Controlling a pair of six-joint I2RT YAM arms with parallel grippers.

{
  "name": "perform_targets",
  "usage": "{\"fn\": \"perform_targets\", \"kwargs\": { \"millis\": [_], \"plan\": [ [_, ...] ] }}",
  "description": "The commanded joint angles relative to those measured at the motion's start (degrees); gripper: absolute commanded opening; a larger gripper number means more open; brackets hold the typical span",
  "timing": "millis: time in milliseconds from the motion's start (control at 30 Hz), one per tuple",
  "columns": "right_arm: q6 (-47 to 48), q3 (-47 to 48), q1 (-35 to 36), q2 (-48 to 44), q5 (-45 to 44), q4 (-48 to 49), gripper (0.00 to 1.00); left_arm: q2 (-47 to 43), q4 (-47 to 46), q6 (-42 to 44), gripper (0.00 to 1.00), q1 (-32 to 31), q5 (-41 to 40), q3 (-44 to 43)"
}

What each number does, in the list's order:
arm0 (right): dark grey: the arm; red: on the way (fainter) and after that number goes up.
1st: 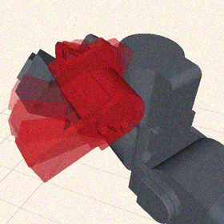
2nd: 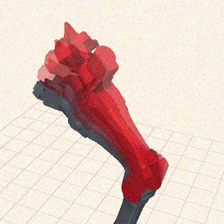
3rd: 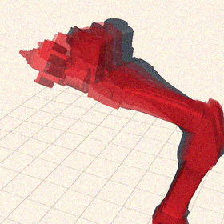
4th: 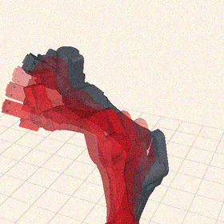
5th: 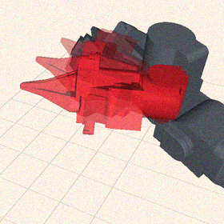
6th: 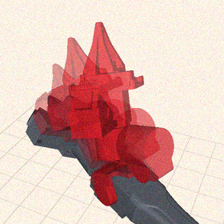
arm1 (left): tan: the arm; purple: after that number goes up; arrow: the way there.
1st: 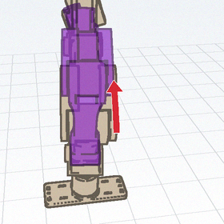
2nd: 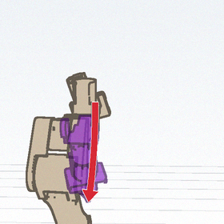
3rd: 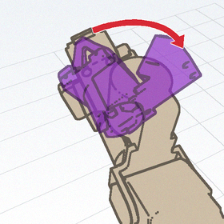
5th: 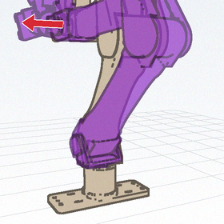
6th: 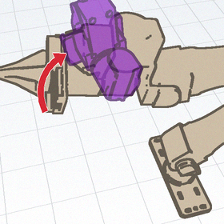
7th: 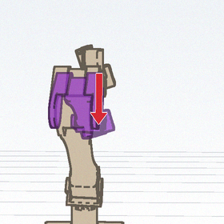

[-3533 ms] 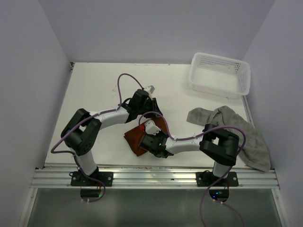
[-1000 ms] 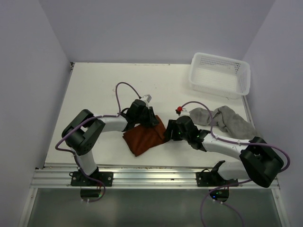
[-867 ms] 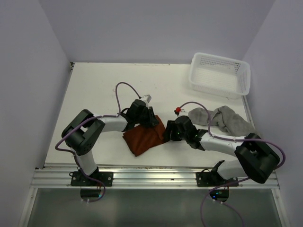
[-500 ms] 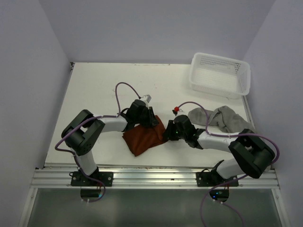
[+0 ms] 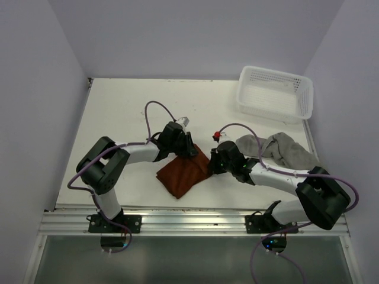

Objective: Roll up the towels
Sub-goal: Roll the towel

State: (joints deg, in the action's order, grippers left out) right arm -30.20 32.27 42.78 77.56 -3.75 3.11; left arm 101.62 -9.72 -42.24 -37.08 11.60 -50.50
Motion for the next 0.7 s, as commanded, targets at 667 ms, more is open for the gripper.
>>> {"fn": "perform_targets", "kwargs": {
  "millis": [667],
  "plan": [
    [14.37, 7.36, 21.63, 3.3, -39.04, -11.46, 0.0, -8.28, 9.63, 3.3, 0.31, 1.13, -2.72, -4.43]
  ]
}}
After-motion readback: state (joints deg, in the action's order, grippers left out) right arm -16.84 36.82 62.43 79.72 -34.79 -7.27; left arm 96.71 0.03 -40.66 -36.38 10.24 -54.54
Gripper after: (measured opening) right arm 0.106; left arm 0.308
